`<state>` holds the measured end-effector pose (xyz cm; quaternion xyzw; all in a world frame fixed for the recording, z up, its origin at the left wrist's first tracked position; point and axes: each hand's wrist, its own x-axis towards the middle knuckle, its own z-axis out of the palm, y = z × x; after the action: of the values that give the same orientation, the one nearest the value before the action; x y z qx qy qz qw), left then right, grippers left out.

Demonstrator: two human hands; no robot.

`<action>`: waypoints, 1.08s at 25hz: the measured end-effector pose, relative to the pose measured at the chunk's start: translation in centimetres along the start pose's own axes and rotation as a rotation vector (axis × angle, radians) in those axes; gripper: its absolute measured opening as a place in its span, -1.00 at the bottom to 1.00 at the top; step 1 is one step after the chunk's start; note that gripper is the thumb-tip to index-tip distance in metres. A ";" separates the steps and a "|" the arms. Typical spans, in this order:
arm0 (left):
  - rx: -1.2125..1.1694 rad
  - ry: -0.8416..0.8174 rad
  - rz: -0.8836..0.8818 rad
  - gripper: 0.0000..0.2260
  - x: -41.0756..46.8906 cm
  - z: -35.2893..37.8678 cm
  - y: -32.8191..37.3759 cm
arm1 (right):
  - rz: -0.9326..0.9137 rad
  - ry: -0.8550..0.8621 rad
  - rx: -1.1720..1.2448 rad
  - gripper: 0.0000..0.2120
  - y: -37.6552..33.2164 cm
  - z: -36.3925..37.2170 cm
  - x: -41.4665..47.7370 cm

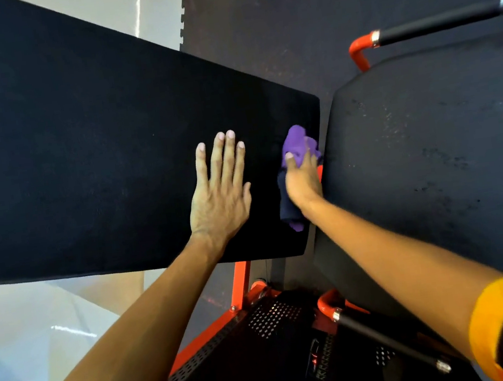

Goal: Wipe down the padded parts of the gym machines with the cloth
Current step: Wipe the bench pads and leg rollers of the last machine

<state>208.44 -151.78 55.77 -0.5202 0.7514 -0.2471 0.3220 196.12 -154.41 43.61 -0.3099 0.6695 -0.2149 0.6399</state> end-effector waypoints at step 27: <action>-0.101 -0.043 0.000 -0.37 7.5 -2.6 -2.7 | -0.099 0.191 -0.025 -0.50 -2.4 0.0 1.7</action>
<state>206.32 -159.63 57.77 -0.5409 0.7559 -0.1978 0.3112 196.47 -157.29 44.02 -0.3287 0.7141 -0.2665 0.5577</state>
